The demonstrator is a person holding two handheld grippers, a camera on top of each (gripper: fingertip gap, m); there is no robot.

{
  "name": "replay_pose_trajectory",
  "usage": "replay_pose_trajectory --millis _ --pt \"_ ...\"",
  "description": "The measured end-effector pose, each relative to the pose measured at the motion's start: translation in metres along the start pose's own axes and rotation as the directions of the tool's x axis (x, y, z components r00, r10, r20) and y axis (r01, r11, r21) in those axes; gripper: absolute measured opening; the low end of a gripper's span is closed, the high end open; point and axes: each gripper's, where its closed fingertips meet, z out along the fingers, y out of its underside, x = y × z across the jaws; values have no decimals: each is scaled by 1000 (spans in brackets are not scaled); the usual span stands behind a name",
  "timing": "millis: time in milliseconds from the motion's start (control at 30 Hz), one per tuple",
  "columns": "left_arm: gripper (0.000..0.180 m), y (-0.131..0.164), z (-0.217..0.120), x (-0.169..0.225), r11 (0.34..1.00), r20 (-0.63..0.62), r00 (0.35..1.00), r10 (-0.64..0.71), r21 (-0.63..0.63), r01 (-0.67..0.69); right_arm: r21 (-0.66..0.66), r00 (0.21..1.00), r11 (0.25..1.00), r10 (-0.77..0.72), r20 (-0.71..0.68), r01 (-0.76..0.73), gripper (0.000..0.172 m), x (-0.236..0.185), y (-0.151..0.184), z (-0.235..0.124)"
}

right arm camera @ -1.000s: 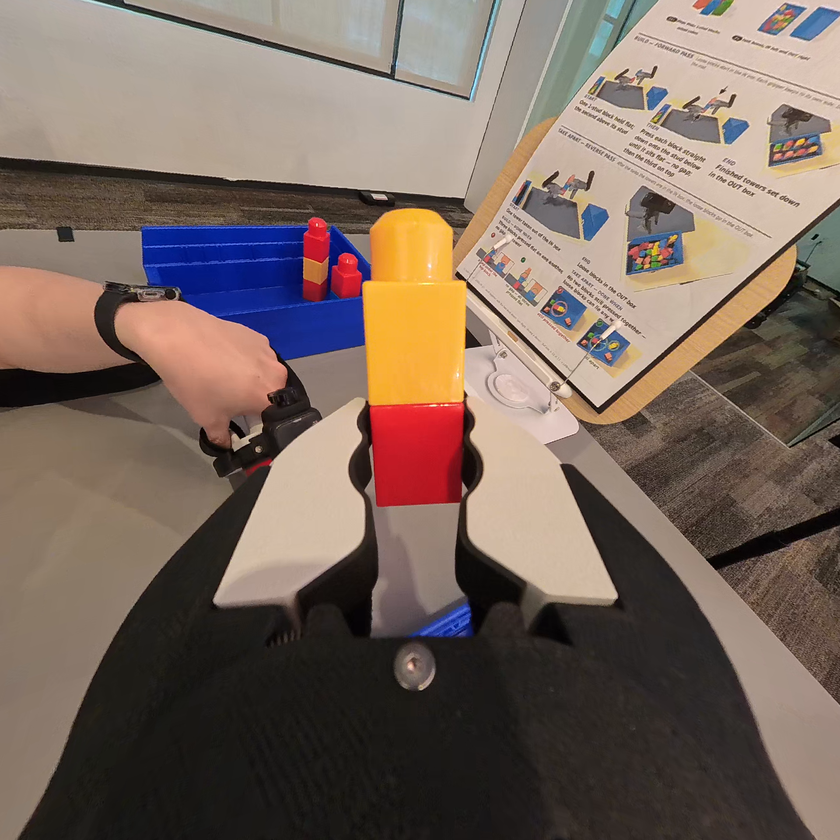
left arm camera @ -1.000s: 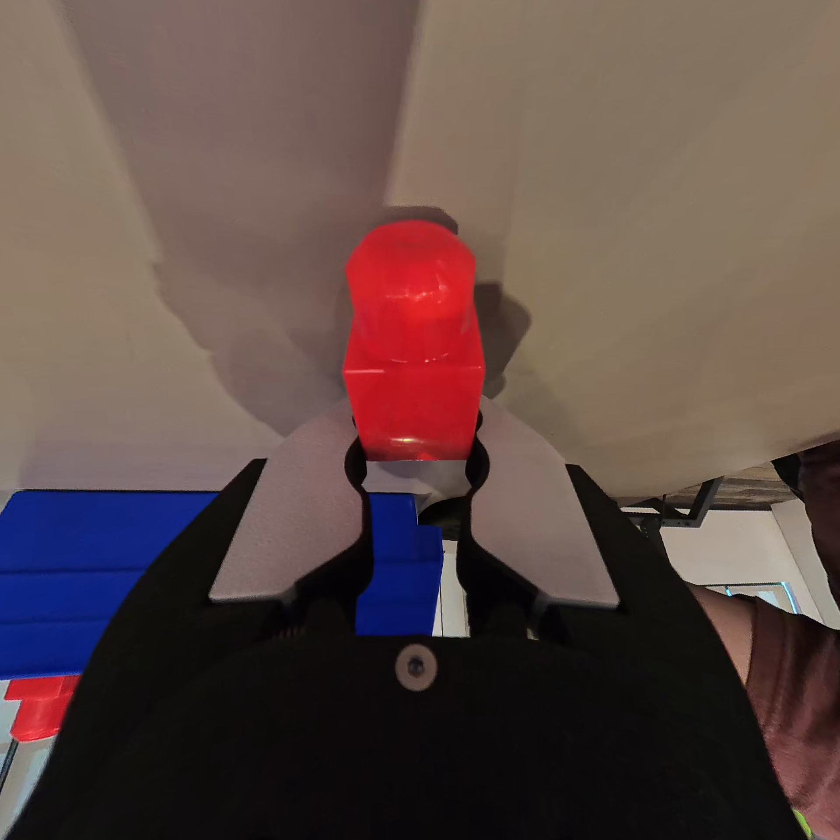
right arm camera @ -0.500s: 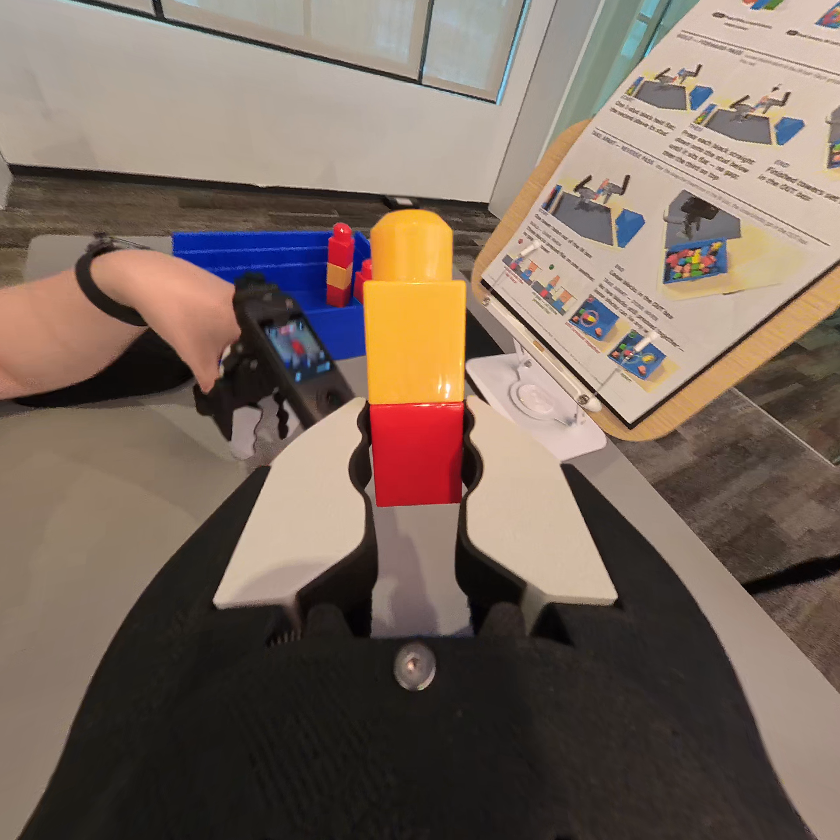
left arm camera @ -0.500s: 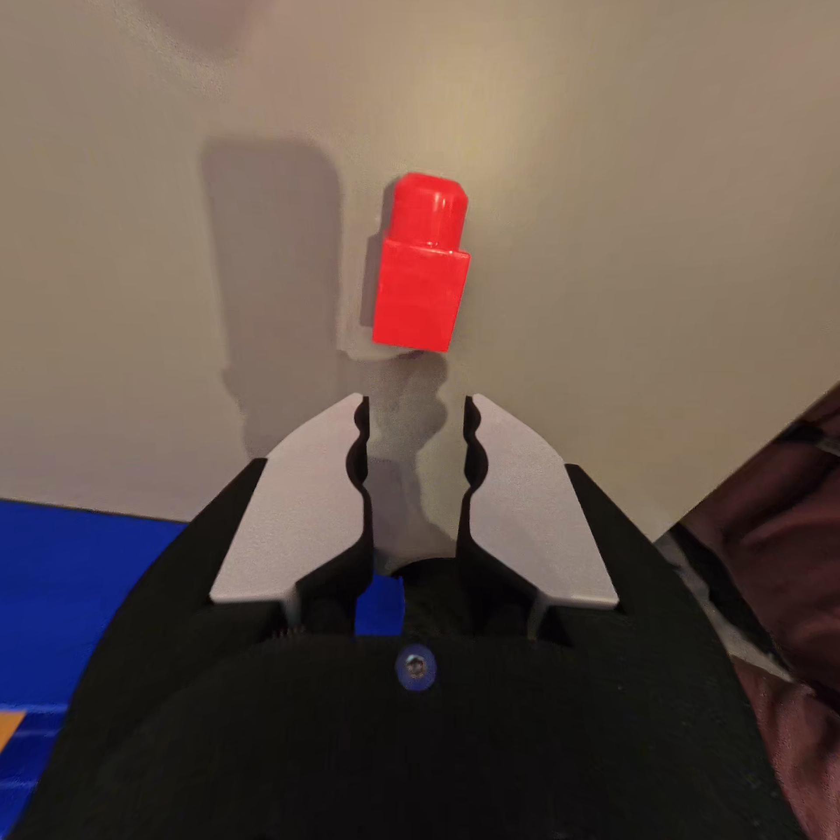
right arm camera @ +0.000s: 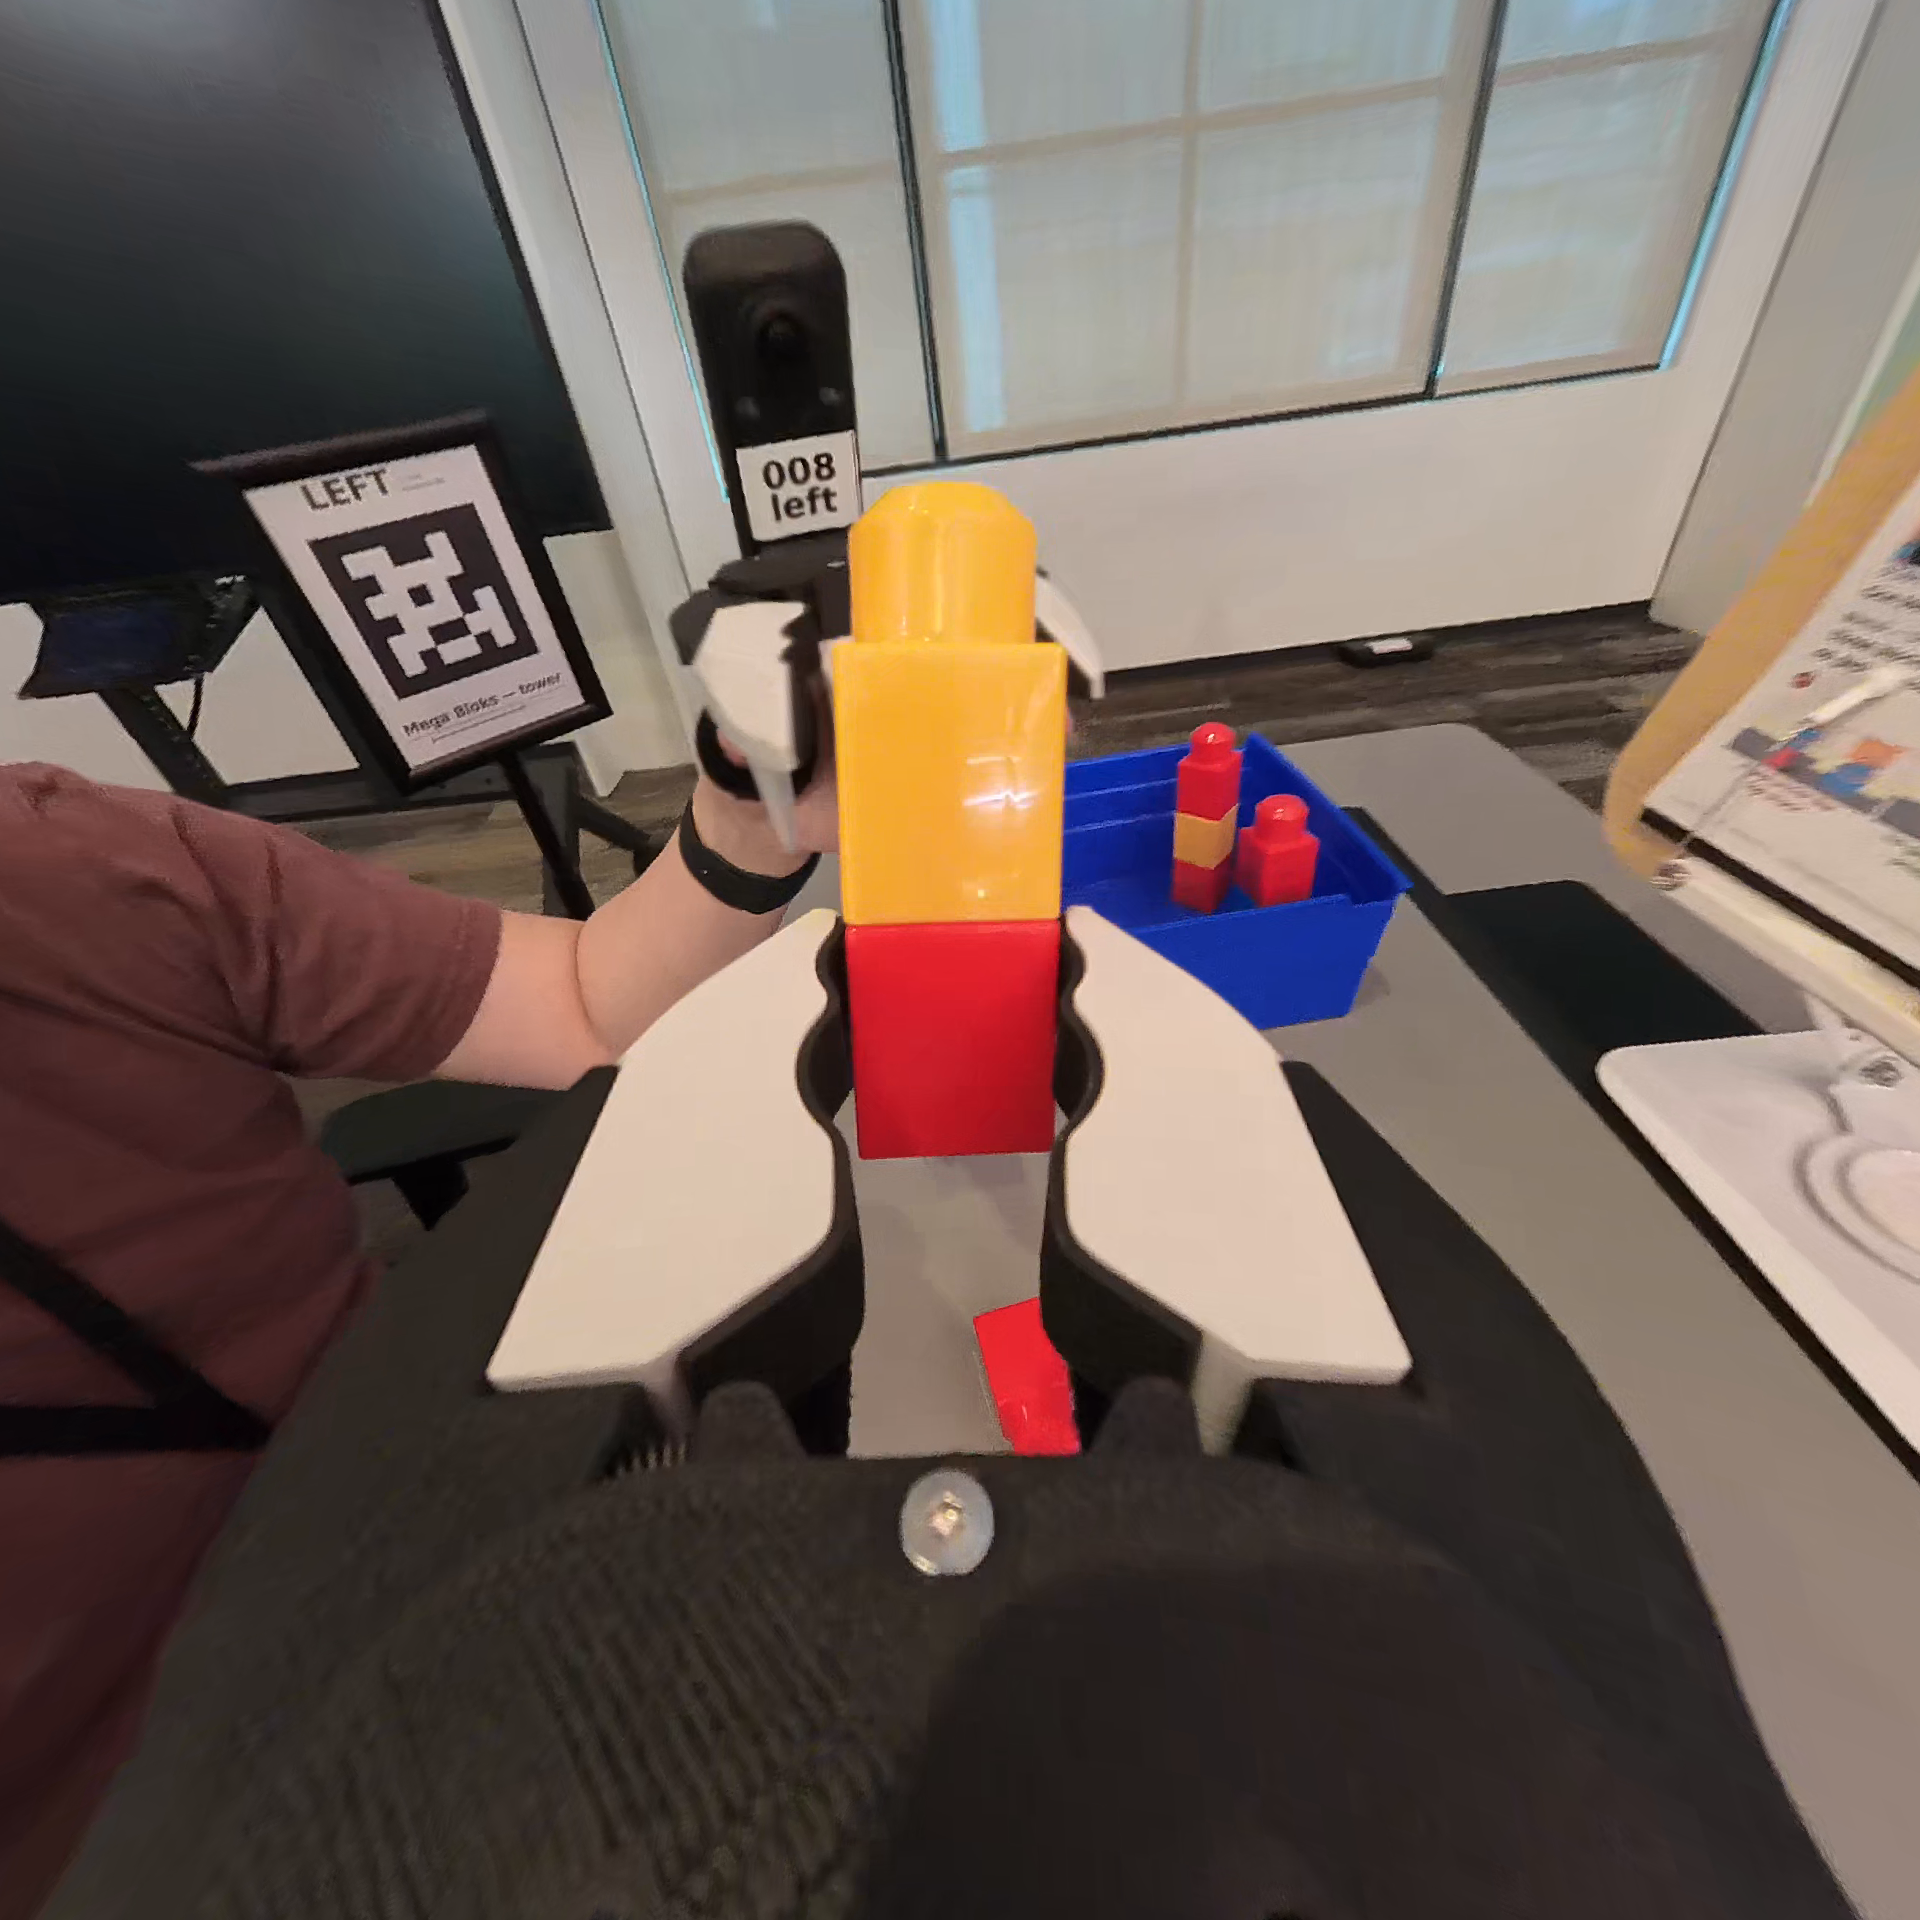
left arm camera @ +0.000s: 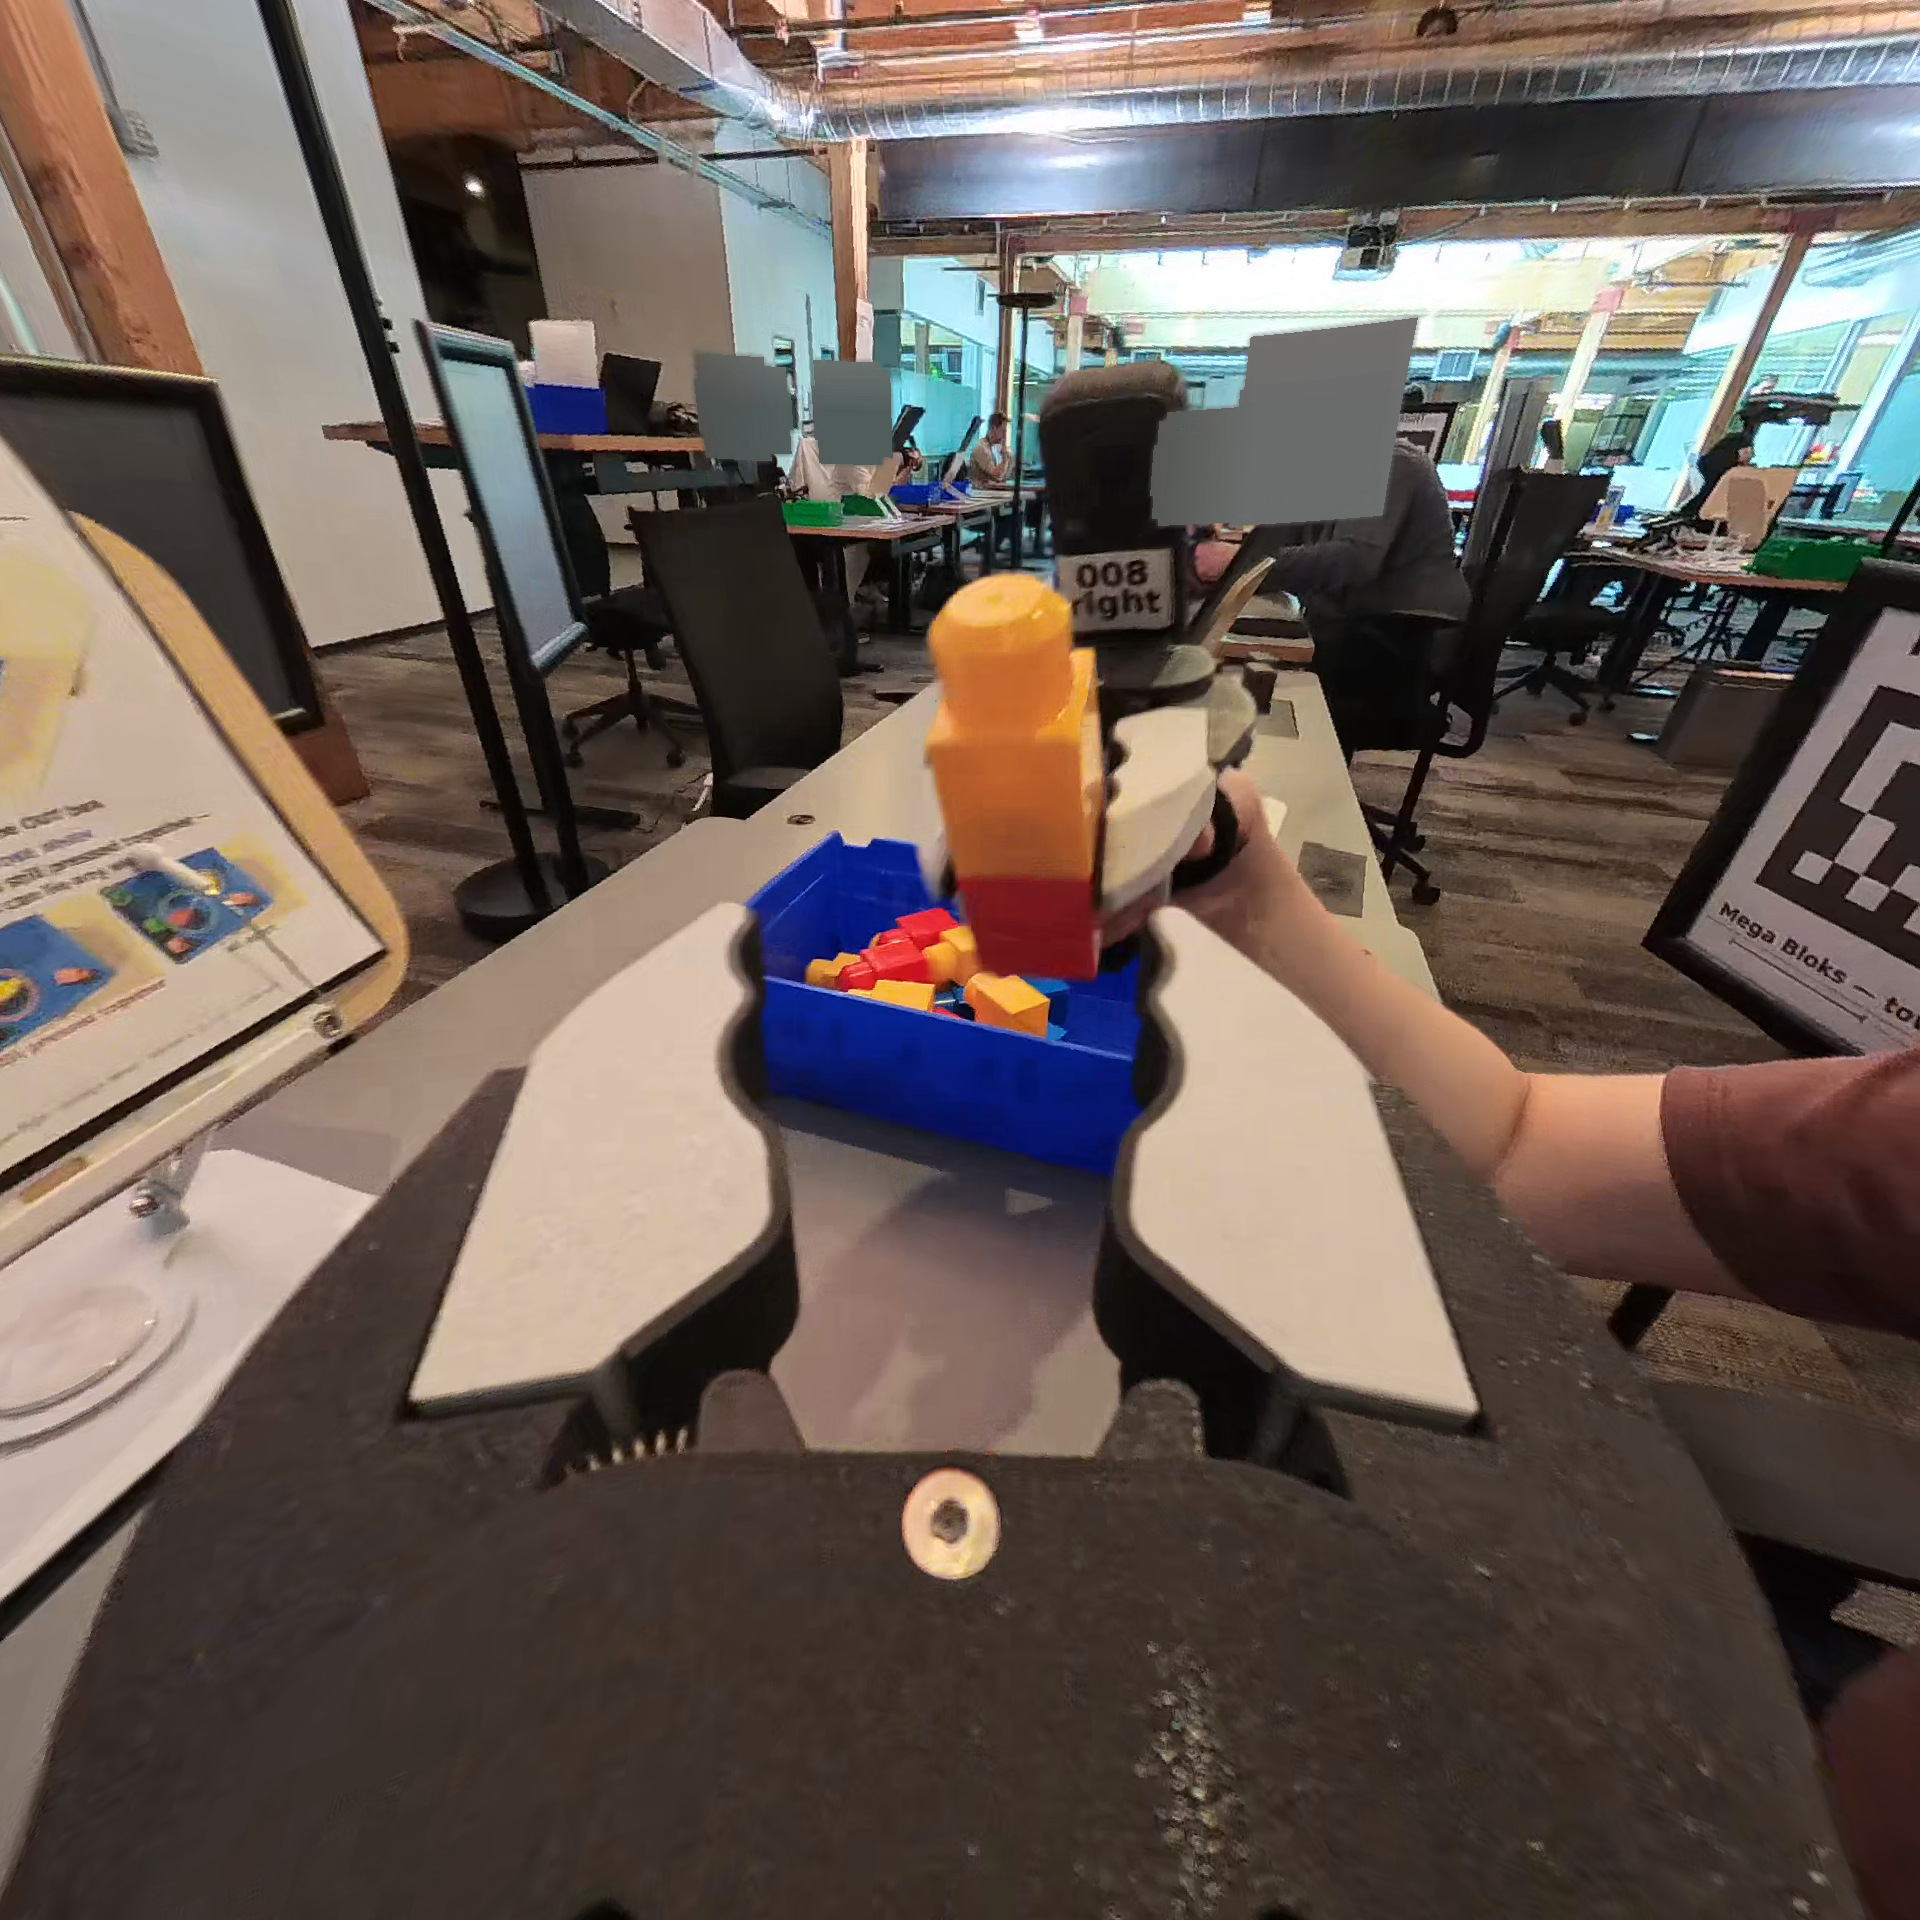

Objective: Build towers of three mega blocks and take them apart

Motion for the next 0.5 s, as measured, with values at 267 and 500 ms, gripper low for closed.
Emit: replay_pose_trajectory --millis 267,500 --pt "48 19 29 20 1000 -119 993 -23 18 25 -113 997 993 -21 71 29 36 -11 29 37" --pt "39 16 25 21 998 -146 989 -34 38 40 -172 995 985 -15 96 31 37 -12 44 46"
